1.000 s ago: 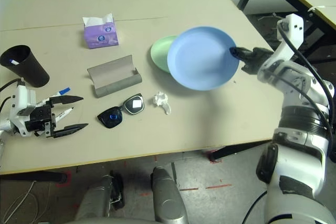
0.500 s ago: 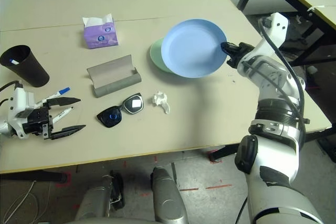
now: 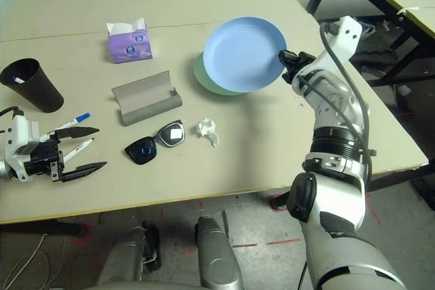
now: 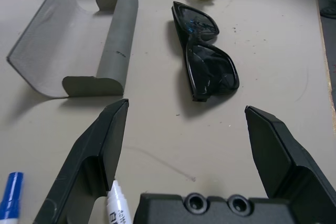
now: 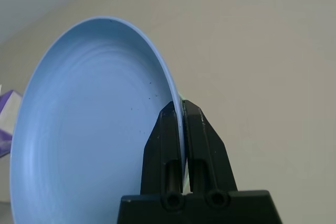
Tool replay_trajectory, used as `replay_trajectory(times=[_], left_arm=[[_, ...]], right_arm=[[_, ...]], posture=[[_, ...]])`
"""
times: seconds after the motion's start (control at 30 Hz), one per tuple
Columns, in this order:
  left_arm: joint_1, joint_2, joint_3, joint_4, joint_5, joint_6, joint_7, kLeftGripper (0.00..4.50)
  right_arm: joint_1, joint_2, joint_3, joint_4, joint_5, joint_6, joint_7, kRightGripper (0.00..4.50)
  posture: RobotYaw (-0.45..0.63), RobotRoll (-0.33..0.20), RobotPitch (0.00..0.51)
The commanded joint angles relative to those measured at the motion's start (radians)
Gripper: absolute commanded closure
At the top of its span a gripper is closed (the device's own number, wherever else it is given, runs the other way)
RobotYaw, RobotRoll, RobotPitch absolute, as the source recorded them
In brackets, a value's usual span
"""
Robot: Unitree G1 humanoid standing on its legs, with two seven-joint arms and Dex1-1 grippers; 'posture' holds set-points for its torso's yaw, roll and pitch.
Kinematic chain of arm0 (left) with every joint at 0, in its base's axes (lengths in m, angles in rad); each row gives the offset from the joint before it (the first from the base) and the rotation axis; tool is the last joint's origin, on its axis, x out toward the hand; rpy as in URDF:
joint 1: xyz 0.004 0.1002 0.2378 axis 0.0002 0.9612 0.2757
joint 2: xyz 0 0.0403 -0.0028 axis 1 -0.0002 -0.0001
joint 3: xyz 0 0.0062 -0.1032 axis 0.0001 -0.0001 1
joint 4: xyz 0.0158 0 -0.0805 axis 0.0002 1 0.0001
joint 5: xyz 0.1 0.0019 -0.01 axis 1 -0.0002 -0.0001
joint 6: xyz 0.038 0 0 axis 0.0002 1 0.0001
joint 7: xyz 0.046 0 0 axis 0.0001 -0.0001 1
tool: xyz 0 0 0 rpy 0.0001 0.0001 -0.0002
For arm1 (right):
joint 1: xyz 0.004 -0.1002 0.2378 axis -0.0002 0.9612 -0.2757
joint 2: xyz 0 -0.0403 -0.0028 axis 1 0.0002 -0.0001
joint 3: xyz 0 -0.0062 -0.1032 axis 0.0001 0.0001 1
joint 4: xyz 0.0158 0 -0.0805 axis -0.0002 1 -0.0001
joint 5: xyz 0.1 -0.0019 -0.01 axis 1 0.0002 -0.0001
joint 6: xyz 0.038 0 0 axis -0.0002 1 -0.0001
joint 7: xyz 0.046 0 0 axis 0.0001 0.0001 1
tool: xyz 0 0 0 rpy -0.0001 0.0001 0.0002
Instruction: Organize and tidy the items on the table.
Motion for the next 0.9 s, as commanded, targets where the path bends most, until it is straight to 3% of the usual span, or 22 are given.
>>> replay_trajectory(times=[0.03, 0.07, 0.1, 0.17, 0.47, 0.6, 0.77, 0.9], left_arm=[[0.016, 0.009, 0.009, -0.015, 0.003, 0.003, 0.001, 0.00], [0.016, 0.009, 0.009, -0.016, 0.002, 0.003, 0.000, 0.00], [0.016, 0.010, 0.009, -0.016, 0.002, 0.003, 0.000, 0.00], [0.014, 0.010, 0.008, -0.014, 0.003, 0.003, 0.000, 0.00], [0.005, 0.013, 0.006, -0.009, 0.005, 0.003, -0.002, 0.00], [-0.001, 0.016, 0.009, -0.003, 0.003, 0.005, -0.003, 0.00], [-0.012, 0.013, 0.028, -0.004, -0.042, 0.048, -0.006, 0.00], [-0.014, 0.002, 0.028, -0.017, -0.075, 0.083, -0.022, 0.00]], right_arm=[[0.001, 0.010, 0.003, -0.024, 0.009, -0.011, -0.004, 4.48], [0.001, 0.012, 0.004, -0.030, 0.012, -0.008, -0.001, 4.48], [0.001, 0.014, 0.005, -0.034, 0.014, -0.006, 0.001, 3.95], [-0.005, 0.020, 0.001, -0.045, 0.027, 0.001, 0.008, 3.39], [-0.005, 0.019, 0.005, -0.078, 0.046, 0.010, 0.031, 0.08], [0.026, -0.038, 0.023, -0.145, 0.075, 0.077, 0.136, 0.03], [0.273, -0.291, 0.165, -0.367, 0.084, 0.128, 0.524, 0.03], [0.487, -0.362, 0.127, -0.490, 0.123, 0.079, 0.674, 0.03]], posture=[[-0.10, 0.000, 0.219], [-0.10, 0.000, 0.219], [-0.10, 0.000, 0.219], [-0.10, 0.000, 0.219], [-0.11, 0.000, 0.220], [-0.11, 0.000, 0.225], [-0.11, 0.000, 0.230], [-0.12, 0.000, 0.230]])
